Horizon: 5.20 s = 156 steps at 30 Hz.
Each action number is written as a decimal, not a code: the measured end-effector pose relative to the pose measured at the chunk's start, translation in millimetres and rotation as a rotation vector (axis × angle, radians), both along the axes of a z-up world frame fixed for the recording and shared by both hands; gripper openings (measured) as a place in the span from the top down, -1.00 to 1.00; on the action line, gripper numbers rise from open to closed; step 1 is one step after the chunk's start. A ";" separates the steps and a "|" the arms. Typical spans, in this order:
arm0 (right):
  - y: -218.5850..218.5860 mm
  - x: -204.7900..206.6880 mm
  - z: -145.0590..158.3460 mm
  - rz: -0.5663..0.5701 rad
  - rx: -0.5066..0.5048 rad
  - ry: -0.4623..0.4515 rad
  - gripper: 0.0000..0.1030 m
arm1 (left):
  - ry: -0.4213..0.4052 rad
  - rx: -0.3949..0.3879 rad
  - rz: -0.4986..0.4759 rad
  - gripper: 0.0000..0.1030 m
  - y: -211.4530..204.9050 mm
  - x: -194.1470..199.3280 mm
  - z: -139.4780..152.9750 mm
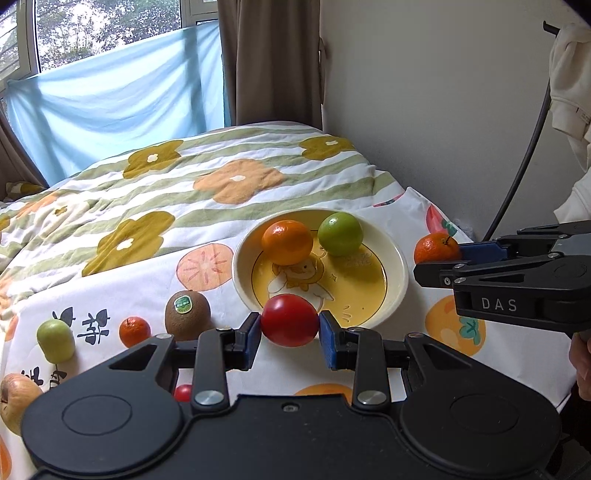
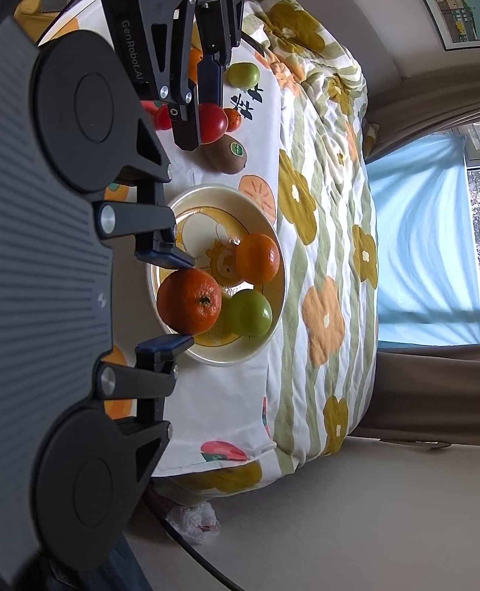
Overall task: Organize fruits
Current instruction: 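Place the red tomato in the bowl with the left gripper while the right carries the tangerine, then lower the tangerine into the bowl and open the right gripper, then pull both tools back from the bowl toward the remaining fruits, then grasp the yellowish apple with the left gripper while the right grasps the large orange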
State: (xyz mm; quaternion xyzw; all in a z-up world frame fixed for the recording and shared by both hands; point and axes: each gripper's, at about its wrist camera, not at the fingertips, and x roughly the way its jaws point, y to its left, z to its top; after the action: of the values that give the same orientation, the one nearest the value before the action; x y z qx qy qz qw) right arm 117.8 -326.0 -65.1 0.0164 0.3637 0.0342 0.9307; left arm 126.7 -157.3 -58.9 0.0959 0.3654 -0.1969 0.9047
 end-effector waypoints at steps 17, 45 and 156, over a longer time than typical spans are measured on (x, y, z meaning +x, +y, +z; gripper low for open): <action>-30.6 62.3 -35.9 0.087 0.008 0.066 -0.03 | 0.039 0.119 0.044 0.28 -46.7 83.0 -44.7; -27.5 96.5 -54.4 0.167 0.025 0.119 -0.03 | 0.040 0.174 0.055 -0.87 -38.5 67.2 -49.7; 294.0 22.6 -71.6 0.221 0.016 0.020 -1.00 | 0.020 0.090 0.233 -0.52 271.1 44.3 -76.3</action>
State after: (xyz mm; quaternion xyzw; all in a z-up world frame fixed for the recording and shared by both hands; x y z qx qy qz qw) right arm 140.4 -32.0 -136.6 -0.0161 0.3721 0.1395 0.9175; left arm 171.0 113.8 -135.2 0.0912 0.3915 -0.0747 0.9126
